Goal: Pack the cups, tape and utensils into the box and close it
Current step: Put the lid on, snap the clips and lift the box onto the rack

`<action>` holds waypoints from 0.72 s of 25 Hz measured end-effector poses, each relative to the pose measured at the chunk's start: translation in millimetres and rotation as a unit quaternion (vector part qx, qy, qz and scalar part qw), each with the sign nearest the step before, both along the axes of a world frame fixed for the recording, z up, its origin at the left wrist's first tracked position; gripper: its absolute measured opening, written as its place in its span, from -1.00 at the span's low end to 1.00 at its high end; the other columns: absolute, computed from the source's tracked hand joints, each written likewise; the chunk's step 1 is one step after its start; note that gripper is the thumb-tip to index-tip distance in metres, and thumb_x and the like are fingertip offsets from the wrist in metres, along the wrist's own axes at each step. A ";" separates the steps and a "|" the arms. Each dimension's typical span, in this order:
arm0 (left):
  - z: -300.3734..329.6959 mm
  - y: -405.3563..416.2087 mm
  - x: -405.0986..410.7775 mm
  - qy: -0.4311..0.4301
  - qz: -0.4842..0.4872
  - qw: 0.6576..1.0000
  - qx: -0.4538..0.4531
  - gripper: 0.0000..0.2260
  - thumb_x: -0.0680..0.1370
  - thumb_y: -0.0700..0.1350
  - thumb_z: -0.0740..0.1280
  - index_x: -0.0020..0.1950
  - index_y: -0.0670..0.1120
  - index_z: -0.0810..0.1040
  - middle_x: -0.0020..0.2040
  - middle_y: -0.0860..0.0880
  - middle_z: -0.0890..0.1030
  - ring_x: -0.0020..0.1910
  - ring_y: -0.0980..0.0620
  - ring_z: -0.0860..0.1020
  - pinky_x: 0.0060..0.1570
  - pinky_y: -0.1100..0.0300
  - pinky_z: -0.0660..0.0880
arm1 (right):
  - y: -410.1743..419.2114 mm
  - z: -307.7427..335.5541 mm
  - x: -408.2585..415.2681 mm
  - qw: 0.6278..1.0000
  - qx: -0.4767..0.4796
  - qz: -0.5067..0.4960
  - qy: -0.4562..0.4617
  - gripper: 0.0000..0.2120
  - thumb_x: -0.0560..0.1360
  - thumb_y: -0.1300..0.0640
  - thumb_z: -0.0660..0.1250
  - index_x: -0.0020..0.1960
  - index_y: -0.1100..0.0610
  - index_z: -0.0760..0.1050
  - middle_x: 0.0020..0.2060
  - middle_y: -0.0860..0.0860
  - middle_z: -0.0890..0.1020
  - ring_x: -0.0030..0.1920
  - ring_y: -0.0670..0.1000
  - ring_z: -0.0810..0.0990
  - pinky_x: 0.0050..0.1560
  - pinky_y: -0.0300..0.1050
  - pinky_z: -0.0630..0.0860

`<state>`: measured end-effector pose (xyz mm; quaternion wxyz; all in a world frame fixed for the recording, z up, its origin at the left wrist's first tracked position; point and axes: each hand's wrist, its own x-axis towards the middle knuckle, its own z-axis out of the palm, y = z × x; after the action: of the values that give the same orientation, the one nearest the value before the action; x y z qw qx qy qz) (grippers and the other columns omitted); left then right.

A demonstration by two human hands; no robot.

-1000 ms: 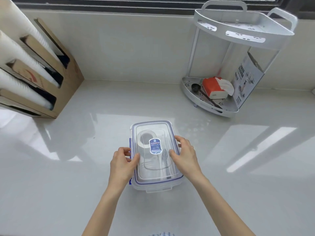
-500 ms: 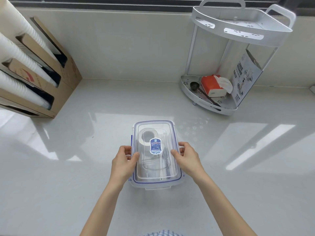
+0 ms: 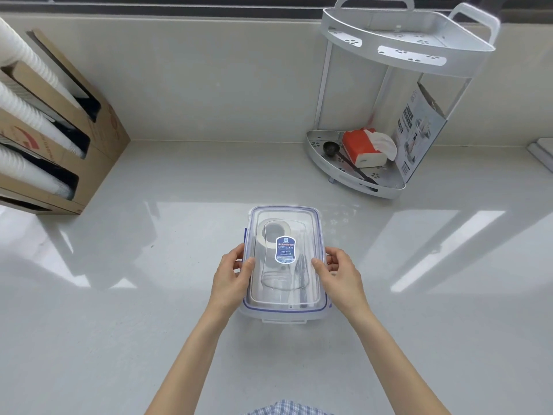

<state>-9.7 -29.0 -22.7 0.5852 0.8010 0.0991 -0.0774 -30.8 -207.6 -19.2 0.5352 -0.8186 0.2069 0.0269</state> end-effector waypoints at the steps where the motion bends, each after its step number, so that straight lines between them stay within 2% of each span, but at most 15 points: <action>1: -1.6 0.2 -1.0 -0.005 -0.001 1.000 0.005 -0.67 0.55 -0.16 0.20 0.32 -0.09 0.40 0.19 -0.08 0.47 0.03 0.00 0.47 0.08 0.21 0.37 | 2.0 -2.6 -2.7 1.000 0.006 -0.012 -0.005 -0.61 0.50 0.07 0.29 0.30 0.15 0.37 0.11 0.06 0.44 0.05 0.02 0.46 0.03 -0.24 0.32; 3: -4.0 0.8 -1.8 -0.013 -0.001 1.000 0.005 -0.67 0.55 -0.14 0.19 0.32 -0.07 0.40 0.20 -0.07 0.47 0.01 0.02 0.46 0.00 0.29 0.38 | 3.5 -7.4 -6.0 0.998 0.049 -0.037 0.016 -0.51 0.50 -0.01 0.28 0.37 0.11 0.29 0.26 0.09 0.38 0.26 0.06 0.41 0.16 -0.19 0.33; 6: -3.4 1.6 -0.8 -0.013 -0.002 1.000 0.008 -0.67 0.55 -0.13 0.20 0.32 -0.06 0.39 0.24 -0.09 0.45 0.03 0.03 0.44 -0.10 0.38 0.38 | -2.3 -11.9 -4.0 0.988 0.113 -0.041 0.095 -0.33 0.49 -0.12 0.25 0.45 0.19 0.16 0.34 0.09 0.40 0.35 0.07 0.38 0.31 -0.10 0.30; 8: -3.2 2.2 -1.0 -0.001 0.005 1.000 0.000 -0.67 0.55 -0.11 0.21 0.32 -0.05 0.39 0.27 -0.08 0.43 0.06 0.03 0.44 0.00 0.30 0.37 | -5.9 -15.4 -3.1 0.984 0.129 -0.038 0.114 -0.35 0.46 -0.15 0.28 0.39 0.23 0.28 0.27 0.09 0.50 0.27 0.07 0.47 0.23 -0.10 0.39; 10: -3.3 4.1 -0.3 0.016 0.007 1.000 0.000 -0.66 0.54 -0.08 0.23 0.32 0.00 0.40 0.29 -0.08 0.41 0.13 0.01 0.44 0.13 0.20 0.36 | -6.6 -12.6 -2.5 0.984 0.143 -0.052 0.095 -0.47 0.44 -0.10 0.33 0.25 0.24 0.40 0.08 0.06 0.58 0.04 0.05 0.56 -0.07 -0.18 0.49; 12: -2.9 6.1 1.1 0.041 0.007 0.999 -0.009 -0.64 0.53 -0.05 0.25 0.32 0.04 0.39 0.31 -0.09 0.40 0.24 -0.02 0.42 0.20 0.16 0.36 | -6.1 -8.0 -1.9 0.986 0.136 -0.071 0.065 -0.55 0.43 -0.02 0.37 0.20 0.20 0.37 -0.02 0.03 0.55 -0.07 0.02 0.54 -0.21 -0.24 0.47; 15: -0.8 8.3 1.3 0.081 0.006 0.995 -0.053 -0.62 0.51 -0.05 0.27 0.33 0.07 0.38 0.30 -0.15 0.45 0.30 -0.04 0.41 0.16 0.18 0.34 | -4.0 -3.1 -0.5 0.993 0.094 -0.064 0.033 -0.57 0.44 0.05 0.38 0.20 0.19 0.34 0.01 0.04 0.53 -0.03 0.01 0.51 -0.01 -0.15 0.47; 18: 1.5 9.7 1.7 0.120 0.005 0.991 -0.060 -0.53 0.50 0.01 0.28 0.39 0.12 0.26 0.25 -0.17 0.51 0.28 -0.05 0.42 0.20 0.12 0.34 | -0.2 -0.1 -3.3 0.997 0.068 -0.044 0.009 -0.61 0.47 0.08 0.35 0.25 0.17 0.36 0.00 -0.02 0.50 0.01 -0.01 0.49 0.02 -0.17 0.41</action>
<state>-8.0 -19.3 -21.2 0.6166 0.7487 0.1682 -0.1758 -34.2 -207.8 -19.3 0.5883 -0.7701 0.2453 0.0252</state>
